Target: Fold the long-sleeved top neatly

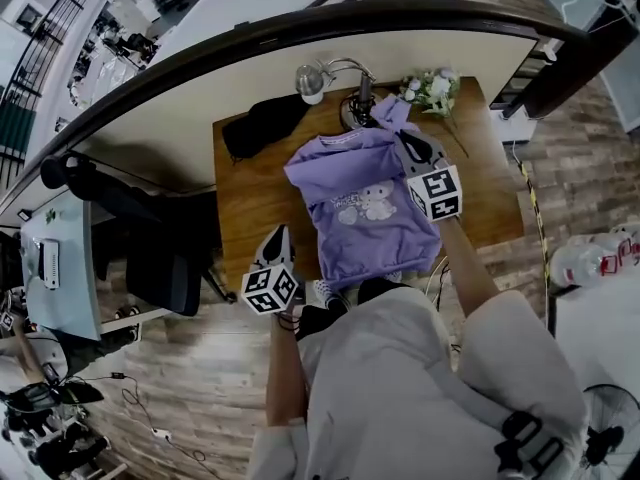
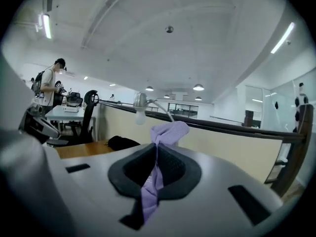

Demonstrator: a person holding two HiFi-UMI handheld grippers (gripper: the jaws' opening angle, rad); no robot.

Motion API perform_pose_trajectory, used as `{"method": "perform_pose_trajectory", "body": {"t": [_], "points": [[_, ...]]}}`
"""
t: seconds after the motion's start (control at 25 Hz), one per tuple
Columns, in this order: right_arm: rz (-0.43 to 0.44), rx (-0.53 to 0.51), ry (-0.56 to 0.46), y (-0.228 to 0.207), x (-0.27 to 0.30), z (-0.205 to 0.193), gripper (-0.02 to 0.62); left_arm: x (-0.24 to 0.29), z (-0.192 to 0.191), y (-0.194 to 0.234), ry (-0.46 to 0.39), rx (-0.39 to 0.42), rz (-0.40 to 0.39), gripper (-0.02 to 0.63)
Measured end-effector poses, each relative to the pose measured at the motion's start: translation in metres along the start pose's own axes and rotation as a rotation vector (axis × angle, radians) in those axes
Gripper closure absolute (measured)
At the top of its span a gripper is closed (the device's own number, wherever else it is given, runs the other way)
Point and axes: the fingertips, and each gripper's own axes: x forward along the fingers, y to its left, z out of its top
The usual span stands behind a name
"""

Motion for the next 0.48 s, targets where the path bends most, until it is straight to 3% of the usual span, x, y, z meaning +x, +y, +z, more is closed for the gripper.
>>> {"method": "perform_pose_trajectory", "body": {"t": [0.16, 0.28, 0.36, 0.48], "points": [[0.069, -0.165, 0.072, 0.081, 0.048, -0.016, 0.572, -0.021, 0.002, 0.029, -0.010, -0.002, 0.017, 0.583], [0.195, -0.252, 0.217, 0.155, 0.085, -0.069, 0.560, -0.036, -0.004, 0.050, 0.005, -0.014, 0.027, 0.583], [0.302, -0.212, 0.335, 0.198, 0.097, -0.107, 0.481, -0.042, -0.009, 0.061, 0.022, -0.016, 0.023, 0.583], [0.341, -0.115, 0.393, 0.224, 0.094, -0.131, 0.473, -0.046, -0.012, 0.070, 0.041, -0.016, -0.001, 0.583]]}}
